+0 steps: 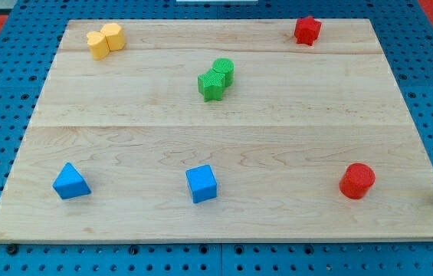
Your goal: Slide the red circle to towards the red star
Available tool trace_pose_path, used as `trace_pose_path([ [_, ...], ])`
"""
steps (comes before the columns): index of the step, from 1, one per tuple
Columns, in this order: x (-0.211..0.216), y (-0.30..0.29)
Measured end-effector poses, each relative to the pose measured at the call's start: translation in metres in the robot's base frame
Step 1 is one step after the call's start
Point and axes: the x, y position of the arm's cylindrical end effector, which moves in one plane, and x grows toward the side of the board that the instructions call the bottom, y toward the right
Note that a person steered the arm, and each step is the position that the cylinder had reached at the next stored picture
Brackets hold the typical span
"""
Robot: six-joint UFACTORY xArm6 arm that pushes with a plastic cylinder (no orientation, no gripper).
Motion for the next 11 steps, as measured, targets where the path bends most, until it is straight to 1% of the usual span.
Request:
trace_pose_path([
  [1, 0.001, -0.048],
  [2, -0.014, -0.110],
  [3, -0.055, -0.140],
  [4, -0.080, -0.148],
  [5, -0.036, -0.161],
  [6, -0.053, -0.197],
  [7, -0.109, -0.193],
  [8, -0.149, -0.177],
  [10, -0.107, -0.177],
  [11, -0.143, -0.148],
])
